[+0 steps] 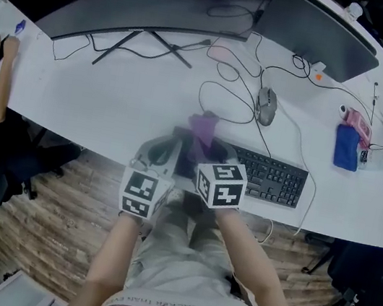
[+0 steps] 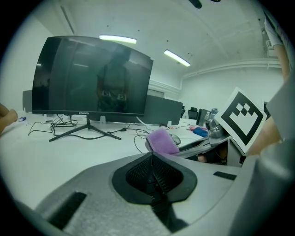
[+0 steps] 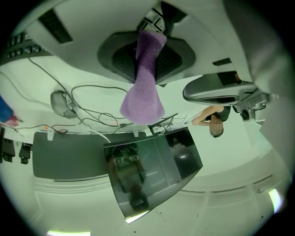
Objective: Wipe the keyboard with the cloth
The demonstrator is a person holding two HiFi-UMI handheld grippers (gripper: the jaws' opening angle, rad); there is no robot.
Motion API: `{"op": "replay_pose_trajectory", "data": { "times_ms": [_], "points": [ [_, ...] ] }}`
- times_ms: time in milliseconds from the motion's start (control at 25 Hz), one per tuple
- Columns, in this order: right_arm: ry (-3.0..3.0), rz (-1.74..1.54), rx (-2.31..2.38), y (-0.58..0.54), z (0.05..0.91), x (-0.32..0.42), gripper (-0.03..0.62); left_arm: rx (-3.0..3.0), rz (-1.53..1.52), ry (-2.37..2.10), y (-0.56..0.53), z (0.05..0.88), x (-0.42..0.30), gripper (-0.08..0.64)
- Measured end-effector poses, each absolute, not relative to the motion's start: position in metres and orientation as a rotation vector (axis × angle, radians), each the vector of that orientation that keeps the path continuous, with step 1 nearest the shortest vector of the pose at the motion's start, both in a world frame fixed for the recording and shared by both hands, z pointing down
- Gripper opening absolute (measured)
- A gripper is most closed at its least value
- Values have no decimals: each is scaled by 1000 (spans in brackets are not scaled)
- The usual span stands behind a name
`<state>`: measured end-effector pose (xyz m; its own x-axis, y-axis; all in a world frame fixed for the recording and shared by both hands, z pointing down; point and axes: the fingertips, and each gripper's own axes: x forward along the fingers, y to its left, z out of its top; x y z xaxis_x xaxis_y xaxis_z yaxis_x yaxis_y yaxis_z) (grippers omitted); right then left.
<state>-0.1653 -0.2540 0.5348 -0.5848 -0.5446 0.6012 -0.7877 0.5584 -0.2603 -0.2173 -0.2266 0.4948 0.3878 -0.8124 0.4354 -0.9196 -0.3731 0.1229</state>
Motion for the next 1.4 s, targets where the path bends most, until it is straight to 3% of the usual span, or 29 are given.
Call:
{"op": "replay_pose_trajectory", "data": {
  "times_ms": [1400],
  "points": [
    [-2300,745,1164,-266,537,10,92,2405,506,-1348,-246,499,-26,6]
  ]
}}
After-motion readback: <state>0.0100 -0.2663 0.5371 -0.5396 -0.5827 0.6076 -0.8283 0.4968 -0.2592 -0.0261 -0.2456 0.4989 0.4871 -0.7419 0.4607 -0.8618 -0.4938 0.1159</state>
